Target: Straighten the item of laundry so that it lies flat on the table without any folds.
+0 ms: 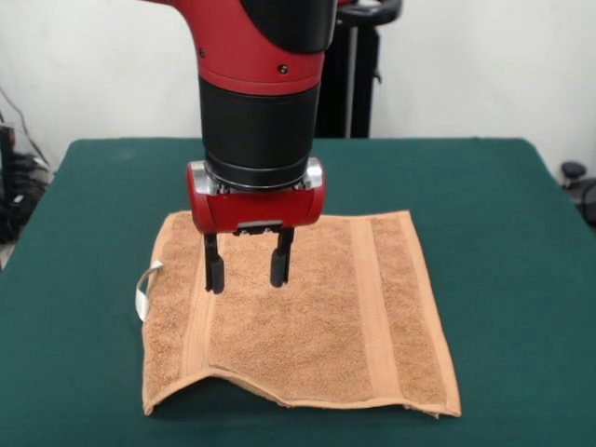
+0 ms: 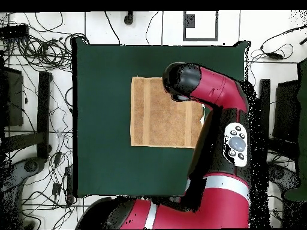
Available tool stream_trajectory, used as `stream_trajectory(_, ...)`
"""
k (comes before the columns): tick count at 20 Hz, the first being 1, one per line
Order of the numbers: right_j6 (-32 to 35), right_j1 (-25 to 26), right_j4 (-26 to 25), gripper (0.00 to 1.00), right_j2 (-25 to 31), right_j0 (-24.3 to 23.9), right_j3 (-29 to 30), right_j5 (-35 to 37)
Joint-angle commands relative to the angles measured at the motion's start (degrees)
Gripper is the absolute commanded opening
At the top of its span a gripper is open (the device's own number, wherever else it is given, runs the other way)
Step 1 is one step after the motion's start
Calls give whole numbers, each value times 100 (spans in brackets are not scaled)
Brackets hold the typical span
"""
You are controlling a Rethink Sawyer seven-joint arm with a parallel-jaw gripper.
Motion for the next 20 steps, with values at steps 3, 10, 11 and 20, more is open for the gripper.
stream_trajectory(3, 407, 23, -263, 100, 442, 236, -221, 876)
stream_trajectory(10, 383, 88, -273, 100, 471, 238, -395, 894)
stream_trajectory(11, 368, 85, -282, 100, 470, 245, -401, 926)
stream_trajectory(20, 257, 151, -330, 100, 492, 202, -485, 793)
